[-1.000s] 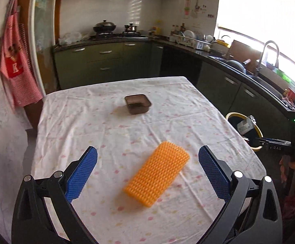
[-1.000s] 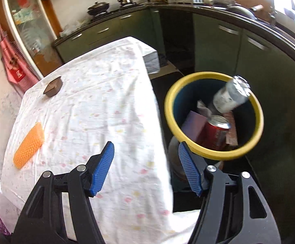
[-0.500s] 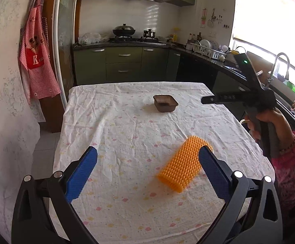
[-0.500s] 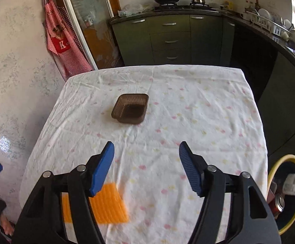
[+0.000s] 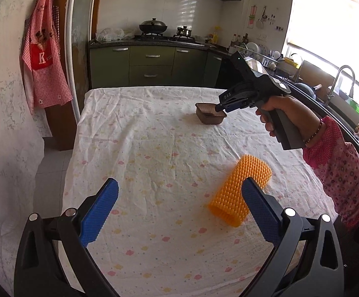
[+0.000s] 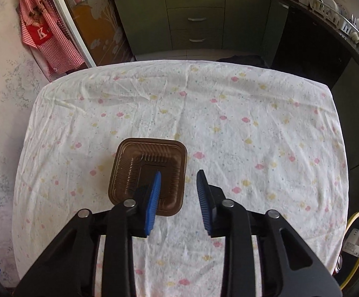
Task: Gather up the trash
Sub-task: 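Lower the right tool onto the brown tray rim and close it, then carry the brown tray over the bin and open the right tool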
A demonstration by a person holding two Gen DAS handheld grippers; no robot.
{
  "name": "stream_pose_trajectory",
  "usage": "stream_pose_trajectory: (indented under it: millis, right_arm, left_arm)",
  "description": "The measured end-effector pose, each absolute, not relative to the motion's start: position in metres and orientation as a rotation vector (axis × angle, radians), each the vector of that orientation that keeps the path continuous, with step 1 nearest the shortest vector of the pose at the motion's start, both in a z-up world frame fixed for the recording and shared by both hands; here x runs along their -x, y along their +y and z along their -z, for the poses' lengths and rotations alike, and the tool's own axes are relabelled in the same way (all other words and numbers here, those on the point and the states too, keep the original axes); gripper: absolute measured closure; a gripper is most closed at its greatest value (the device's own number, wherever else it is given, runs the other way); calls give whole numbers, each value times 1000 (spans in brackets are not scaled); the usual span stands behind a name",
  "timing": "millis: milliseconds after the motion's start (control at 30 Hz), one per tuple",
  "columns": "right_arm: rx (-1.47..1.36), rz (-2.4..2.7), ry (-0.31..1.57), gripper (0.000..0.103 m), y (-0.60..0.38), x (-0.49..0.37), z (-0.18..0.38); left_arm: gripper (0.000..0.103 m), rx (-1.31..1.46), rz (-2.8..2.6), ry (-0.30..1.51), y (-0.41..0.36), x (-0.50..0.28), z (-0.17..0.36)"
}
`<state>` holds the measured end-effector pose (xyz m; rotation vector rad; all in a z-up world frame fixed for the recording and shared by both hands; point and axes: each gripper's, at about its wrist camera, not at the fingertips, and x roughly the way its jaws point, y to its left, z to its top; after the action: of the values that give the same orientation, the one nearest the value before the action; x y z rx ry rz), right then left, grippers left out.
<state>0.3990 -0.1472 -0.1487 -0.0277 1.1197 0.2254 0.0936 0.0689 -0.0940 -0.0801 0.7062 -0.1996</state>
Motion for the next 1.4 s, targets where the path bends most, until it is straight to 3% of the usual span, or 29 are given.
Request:
stream_pose_trajectory:
  millis: [333, 467, 1033, 1400]
  right_arm:
    - [37, -199, 1152, 89, -141, -410, 162]
    - [34, -204, 1147, 98, -141, -410, 164]
    - [17, -225, 934, 99, -191, -317, 98]
    - [-139, -51, 834, 99, -338, -202, 84]
  left_arm:
    - [5, 98, 204, 715, 75, -97, 101]
    - [5, 104, 203, 714, 76, -95, 100]
    - [5, 74, 218, 682, 60, -84, 86]
    - [5, 36, 285, 659, 26, -75, 74]
